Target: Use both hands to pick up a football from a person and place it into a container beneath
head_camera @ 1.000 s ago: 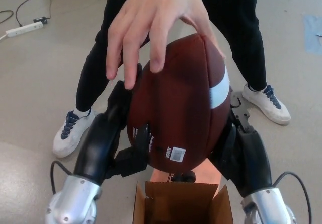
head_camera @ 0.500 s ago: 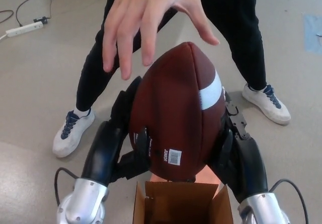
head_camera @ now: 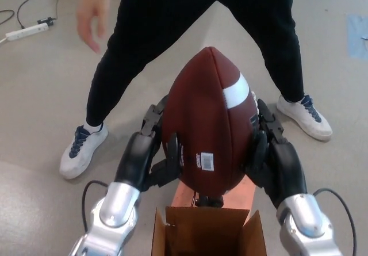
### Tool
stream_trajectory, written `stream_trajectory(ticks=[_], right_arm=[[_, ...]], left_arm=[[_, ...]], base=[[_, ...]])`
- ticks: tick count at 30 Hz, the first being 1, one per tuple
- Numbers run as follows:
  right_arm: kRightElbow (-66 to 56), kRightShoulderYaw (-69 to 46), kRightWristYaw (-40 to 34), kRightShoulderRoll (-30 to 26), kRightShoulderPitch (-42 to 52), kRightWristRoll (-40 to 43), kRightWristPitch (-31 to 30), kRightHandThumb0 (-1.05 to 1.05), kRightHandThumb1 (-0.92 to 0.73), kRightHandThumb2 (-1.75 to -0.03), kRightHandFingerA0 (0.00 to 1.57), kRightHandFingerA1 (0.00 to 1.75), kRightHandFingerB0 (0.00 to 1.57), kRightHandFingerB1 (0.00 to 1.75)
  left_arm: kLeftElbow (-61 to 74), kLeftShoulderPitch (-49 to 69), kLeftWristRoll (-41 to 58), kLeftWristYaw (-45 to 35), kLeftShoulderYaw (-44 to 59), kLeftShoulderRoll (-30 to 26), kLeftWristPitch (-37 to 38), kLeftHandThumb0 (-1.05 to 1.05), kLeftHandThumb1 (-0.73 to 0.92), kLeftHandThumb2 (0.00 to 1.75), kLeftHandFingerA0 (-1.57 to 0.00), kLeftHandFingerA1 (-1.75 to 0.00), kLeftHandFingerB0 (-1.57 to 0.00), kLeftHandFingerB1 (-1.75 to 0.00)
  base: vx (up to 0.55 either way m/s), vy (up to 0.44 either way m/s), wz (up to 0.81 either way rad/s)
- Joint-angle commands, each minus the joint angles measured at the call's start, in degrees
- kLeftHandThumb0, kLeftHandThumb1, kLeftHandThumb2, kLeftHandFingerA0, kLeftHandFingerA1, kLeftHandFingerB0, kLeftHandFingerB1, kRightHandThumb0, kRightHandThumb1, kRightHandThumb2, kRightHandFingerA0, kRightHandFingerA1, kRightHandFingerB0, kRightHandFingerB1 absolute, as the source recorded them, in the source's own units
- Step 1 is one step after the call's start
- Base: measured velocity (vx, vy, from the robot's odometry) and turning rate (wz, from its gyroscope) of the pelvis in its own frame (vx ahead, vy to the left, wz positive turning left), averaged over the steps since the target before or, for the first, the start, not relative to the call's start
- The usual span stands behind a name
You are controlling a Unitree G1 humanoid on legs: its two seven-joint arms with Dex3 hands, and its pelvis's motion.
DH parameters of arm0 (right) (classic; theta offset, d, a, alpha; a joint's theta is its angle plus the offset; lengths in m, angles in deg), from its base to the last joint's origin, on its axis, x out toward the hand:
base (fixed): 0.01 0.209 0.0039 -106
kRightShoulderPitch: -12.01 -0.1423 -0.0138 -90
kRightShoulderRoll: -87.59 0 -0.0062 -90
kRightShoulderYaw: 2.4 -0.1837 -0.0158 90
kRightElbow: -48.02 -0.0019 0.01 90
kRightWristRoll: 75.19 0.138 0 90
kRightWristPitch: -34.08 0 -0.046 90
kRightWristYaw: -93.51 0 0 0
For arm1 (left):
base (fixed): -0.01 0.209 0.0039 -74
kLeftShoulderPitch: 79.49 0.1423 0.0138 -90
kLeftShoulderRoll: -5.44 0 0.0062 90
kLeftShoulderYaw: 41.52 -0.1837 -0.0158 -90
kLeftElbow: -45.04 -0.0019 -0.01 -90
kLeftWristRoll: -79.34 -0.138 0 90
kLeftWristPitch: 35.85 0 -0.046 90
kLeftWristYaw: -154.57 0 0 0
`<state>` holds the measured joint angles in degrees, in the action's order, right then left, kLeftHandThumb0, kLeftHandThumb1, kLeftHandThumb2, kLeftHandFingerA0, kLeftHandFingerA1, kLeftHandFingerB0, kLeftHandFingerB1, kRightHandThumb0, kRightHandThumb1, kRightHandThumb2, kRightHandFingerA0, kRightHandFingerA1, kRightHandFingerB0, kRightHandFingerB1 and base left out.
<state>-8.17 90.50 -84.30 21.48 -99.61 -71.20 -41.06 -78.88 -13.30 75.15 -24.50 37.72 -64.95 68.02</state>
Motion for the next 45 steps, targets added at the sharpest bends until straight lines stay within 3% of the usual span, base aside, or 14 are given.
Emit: stream_trajectory(ticks=[1,3,4,6,7,8,23,26,27,32,41,42,43,45], right_arm=[[4.7,-2.2,6.3,-0.2,-5.1,3.7,1.9,-0.81,-0.87,-1.11,0.00,0.00,0.00,0.02],[6.6,-3.3,7.1,-0.1,-6.1,4.3,2.2,-0.74,-0.82,-1.02,0.00,0.00,0.00,0.05],[7.6,-3.9,8.0,0.0,-6.6,4.9,2.2,-0.72,-0.92,-0.86,0.00,0.00,0.00,0.02],[9.6,-4.7,8.8,0.0,-7.5,5.1,1.6,-0.73,-0.92,-0.86,0.00,0.00,0.00,0.02],[10.3,-5.0,8.8,0.0,-7.8,5.1,1.4,-0.71,-0.92,-0.91,0.00,0.00,0.00,0.01],[11.2,-5.3,8.9,0.0,-8.0,5.1,1.6,-0.83,-0.92,-1.20,0.00,0.10,0.00,0.09],[17.8,-4.5,6.5,-0.5,-9.6,0.5,3.8,-0.89,-0.90,-1.20,0.00,0.08,0.00,0.08],[21.0,-3.6,5.5,-2.8,-9.9,-1.5,3.9,-0.83,-0.80,-1.15,0.00,0.20,0.05,0.19],[22.2,-3.2,4.5,-4.1,-10.2,-2.5,3.4,-0.88,-0.77,-1.11,0.08,0.39,0.09,0.20],[26.0,-5.2,3.6,-9.5,-9.8,-2.0,3.8,-0.85,-0.77,-1.10,0.07,0.36,0.07,0.18],[27.3,-5.8,3.0,-12.0,-10.1,-3.1,6.4,-0.74,-0.72,-1.11,0.01,0.38,0.00,0.25],[27.1,-5.6,2.8,-12.0,-9.9,-3.4,6.6,-0.75,-0.71,-1.11,0.02,0.40,0.01,0.25],[26.9,-5.3,2.5,-12.0,-9.8,-3.7,6.7,-0.75,-0.71,-1.11,0.03,0.41,0.02,0.26],[26.5,-4.8,2.2,-11.9,-9.4,-4.4,7.1,-0.75,-0.71,-1.11,0.03,0.41,0.02,0.26]], left_arm=[[-6.3,-4.7,-1.2,-1.0,-0.1,1.2,4.1,-0.83,0.83,1.14,-0.07,-0.20,-0.09,-0.26],[-9.0,-6.2,-1.2,-0.9,0.3,1.4,4.7,-0.83,0.83,1.14,-0.07,-0.20,-0.10,-0.26],[-10.0,-6.6,-1.1,-0.8,0.4,1.4,5.0,-0.84,0.83,1.14,-0.09,-0.21,-0.10,-0.26],[-11.8,-7.2,-1.2,-0.6,0.7,1.5,5.0,-0.72,0.76,1.14,-0.02,-0.29,-0.04,-0.31],[-12.3,-7.4,-1.3,-0.6,0.6,1.5,4.9,-0.72,0.77,1.15,-0.02,-0.28,-0.03,-0.31],[-12.7,-7.5,-1.5,-0.6,0.6,1.4,4.5,-0.81,0.83,1.16,-0.04,-0.20,-0.11,-0.26],[-16.8,-7.2,-1.1,-3.0,1.5,-0.3,7.5,-0.84,0.82,1.14,-0.07,-0.20,-0.10,-0.25],[-18.8,-6.4,-1.1,-5.0,2.2,-2.3,8.4,-0.88,0.80,1.11,-0.10,-0.24,-0.10,-0.24],[-20.8,-6.1,-0.6,-6.4,3.1,-4.3,7.9,-0.94,0.81,1.15,-0.08,-0.13,-0.11,-0.17],[-28.0,-3.9,0.6,-9.7,7.4,-13.6,7.4,-0.81,0.79,1.14,0.00,-0.17,-0.01,-0.18],[-32.7,-3.8,-0.3,-12.5,10.1,-21.1,10.6,-0.93,0.86,1.16,-0.06,-0.13,-0.06,-0.10],[-32.7,-3.6,-0.2,-12.8,10.3,-21.6,10.9,-0.87,0.81,1.15,-0.08,-0.39,-0.06,-0.16],[-32.7,-3.3,0.1,-13.2,10.6,-22.0,11.2,-0.85,0.80,1.15,-0.15,-0.46,0.00,-0.17],[-32.6,-2.7,0.3,-13.9,10.9,-22.8,11.7,-0.88,0.81,1.15,-0.08,-0.36,-0.07,-0.15]], base=[[0.00,0.000,0.00],[0.00,0.000,0.00],[0.00,0.000,0.00],[0.00,0.000,0.00],[0.00,0.000,0.00],[0.00,0.000,0.00],[0.00,0.000,0.00],[0.00,0.000,0.00],[0.00,0.000,0.00],[0.00,0.000,0.00],[0.00,0.000,0.00],[0.00,0.000,0.00],[0.00,0.000,0.00],[0.00,0.000,0.00]])
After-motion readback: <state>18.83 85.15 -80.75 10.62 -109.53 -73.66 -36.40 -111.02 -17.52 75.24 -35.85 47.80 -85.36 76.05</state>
